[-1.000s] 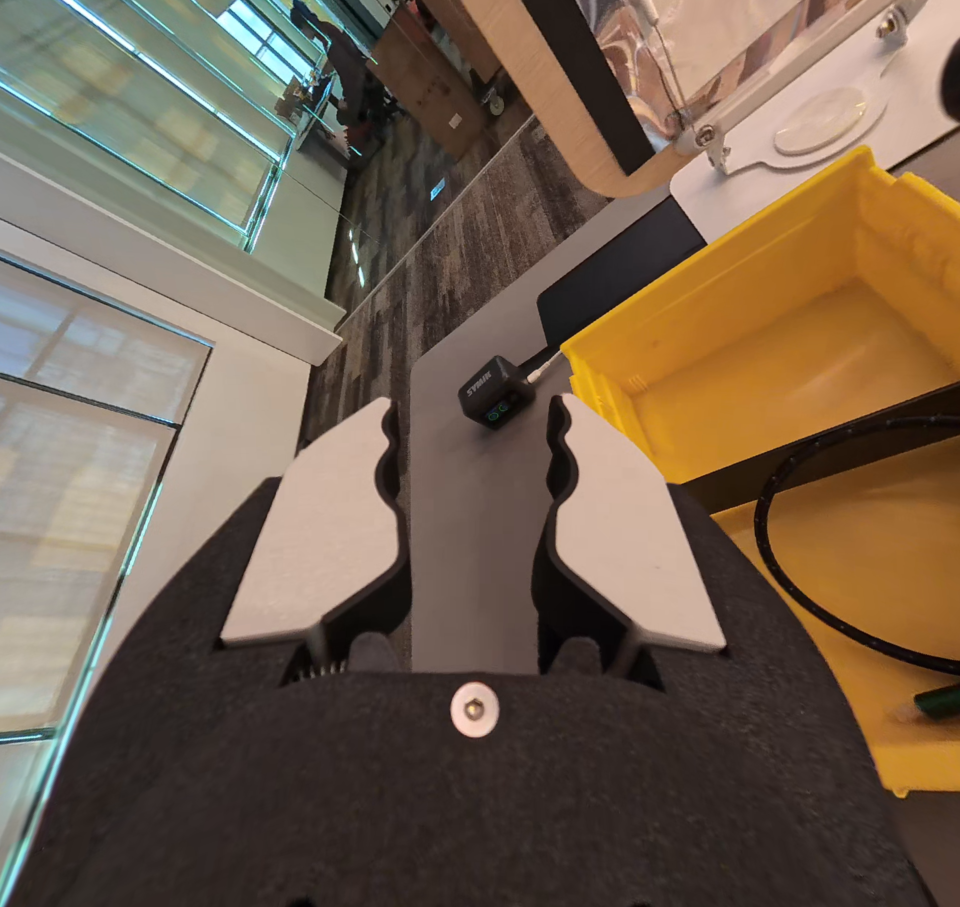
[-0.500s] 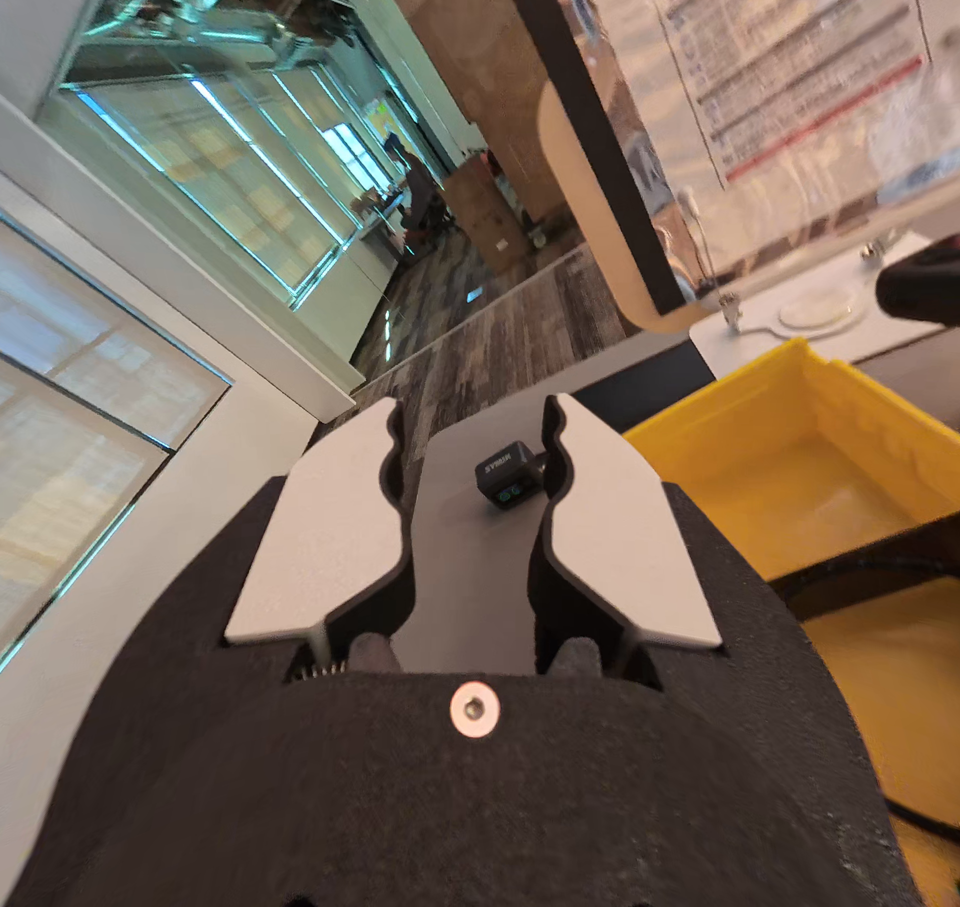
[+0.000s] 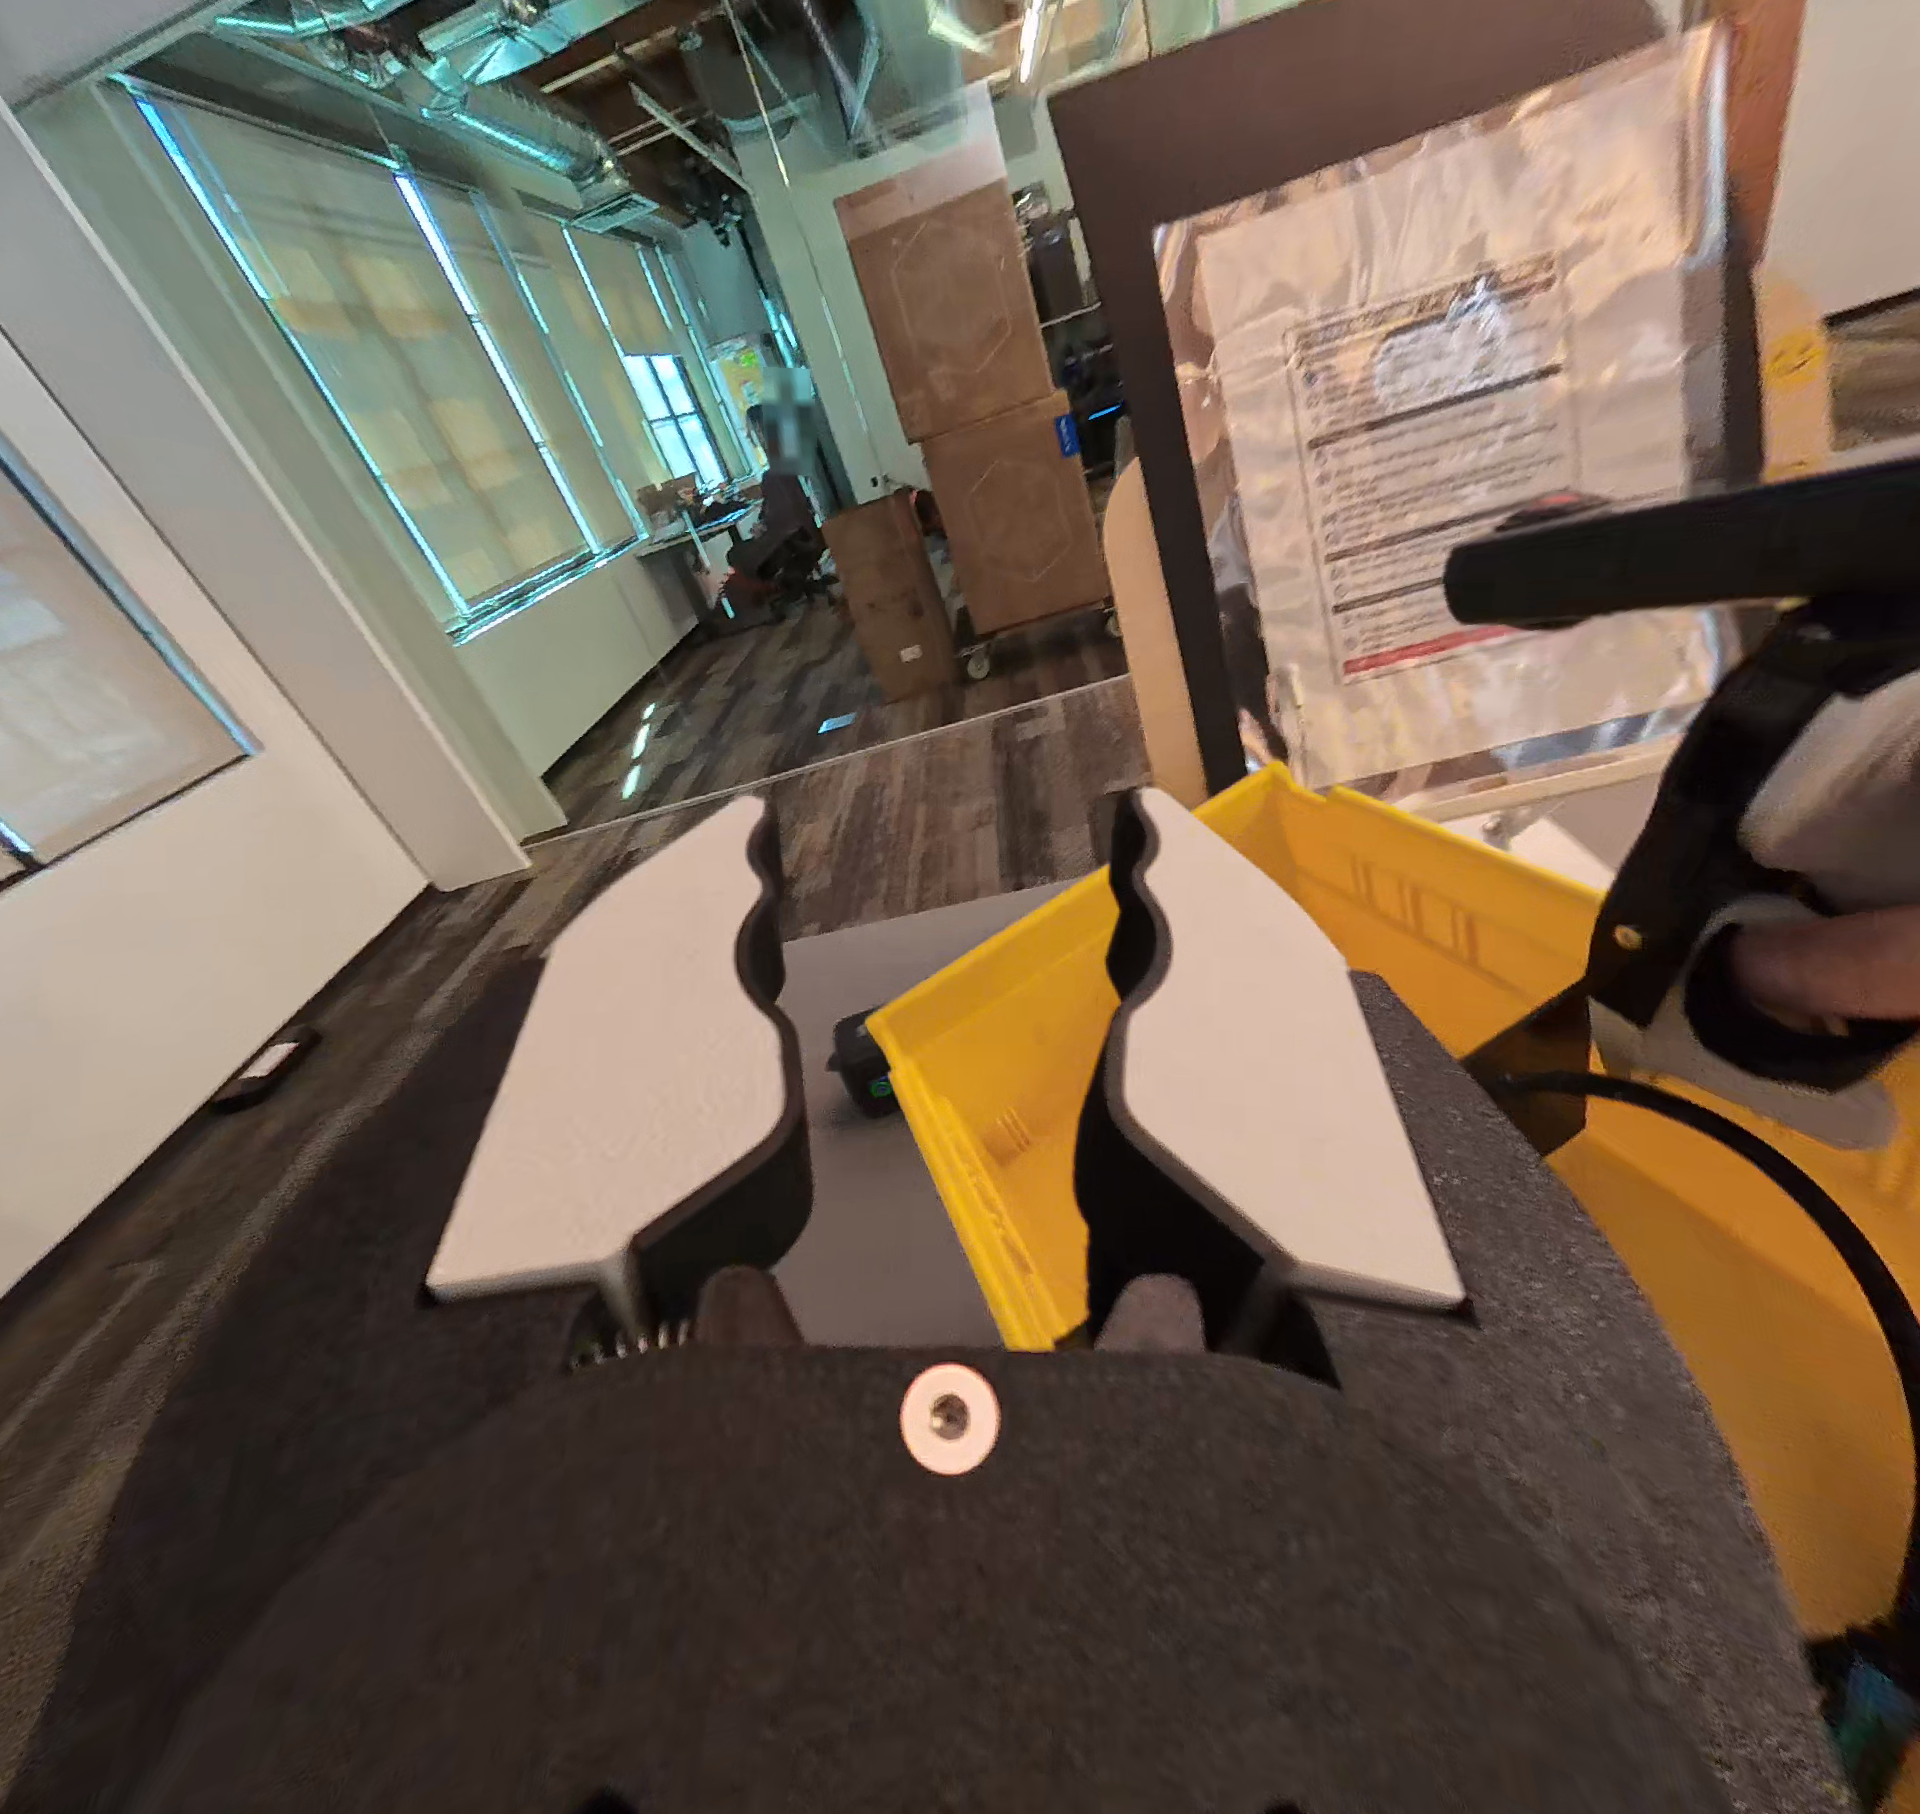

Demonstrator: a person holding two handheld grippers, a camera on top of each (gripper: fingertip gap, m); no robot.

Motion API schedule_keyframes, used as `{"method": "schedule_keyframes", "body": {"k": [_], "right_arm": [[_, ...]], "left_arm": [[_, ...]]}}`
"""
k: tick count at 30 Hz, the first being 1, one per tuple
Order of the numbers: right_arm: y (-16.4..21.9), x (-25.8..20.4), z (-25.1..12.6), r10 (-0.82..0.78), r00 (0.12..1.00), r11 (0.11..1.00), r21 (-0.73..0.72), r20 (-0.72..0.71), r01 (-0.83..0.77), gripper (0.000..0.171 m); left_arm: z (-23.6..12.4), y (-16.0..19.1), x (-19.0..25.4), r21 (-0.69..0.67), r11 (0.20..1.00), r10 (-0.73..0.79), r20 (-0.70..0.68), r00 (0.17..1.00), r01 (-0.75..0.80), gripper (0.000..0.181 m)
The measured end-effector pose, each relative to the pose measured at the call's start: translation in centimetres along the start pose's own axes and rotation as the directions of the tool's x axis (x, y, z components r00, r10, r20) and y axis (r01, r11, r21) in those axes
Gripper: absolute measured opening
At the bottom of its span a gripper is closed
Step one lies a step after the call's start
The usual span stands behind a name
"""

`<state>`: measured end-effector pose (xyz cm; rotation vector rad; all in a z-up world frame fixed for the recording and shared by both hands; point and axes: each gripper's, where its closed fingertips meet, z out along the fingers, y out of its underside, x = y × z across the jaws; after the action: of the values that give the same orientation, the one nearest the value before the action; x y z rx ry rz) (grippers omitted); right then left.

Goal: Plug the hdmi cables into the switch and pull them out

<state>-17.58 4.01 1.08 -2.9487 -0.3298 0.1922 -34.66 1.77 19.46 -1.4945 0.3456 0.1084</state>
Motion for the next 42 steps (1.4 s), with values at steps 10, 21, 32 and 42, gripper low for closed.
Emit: {"method": "schedule_keyframes", "body": {"k": [10, 21, 32, 42], "right_arm": [[5.1, 14.8, -11.1, 0.139, 0.988, 0.99, 0.042, -0.061, -0.137, 0.006], [20.5, 39.1, -20.9, 0.54, 0.836, 0.835, 0.195, -0.103, -0.515, 0.008], [31.0, 51.2, -10.1, 0.7, 0.714, 0.706, 0.151, 0.0, -0.692, 0.011], [27.5, 50.1, 0.9, 0.613, 0.782, 0.781, 0.066, 0.114, -0.621, 0.014]], "left_arm": [[-2.0, -0.8, 4.8, 0.009, 0.994, -0.102, -0.338, 0.936, 0.111, 0.075], [2.0, 8.6, 23.1, -0.546, 0.834, -0.519, -0.728, 0.448, 0.081, 0.07], [0.0, 15.6, 33.6, -0.645, 0.727, -0.522, -0.742, 0.42, -0.235, 0.087], [-0.6, 19.5, 34.7, -0.664, 0.569, -0.465, -0.746, 0.476, -0.484, 0.097]]}}
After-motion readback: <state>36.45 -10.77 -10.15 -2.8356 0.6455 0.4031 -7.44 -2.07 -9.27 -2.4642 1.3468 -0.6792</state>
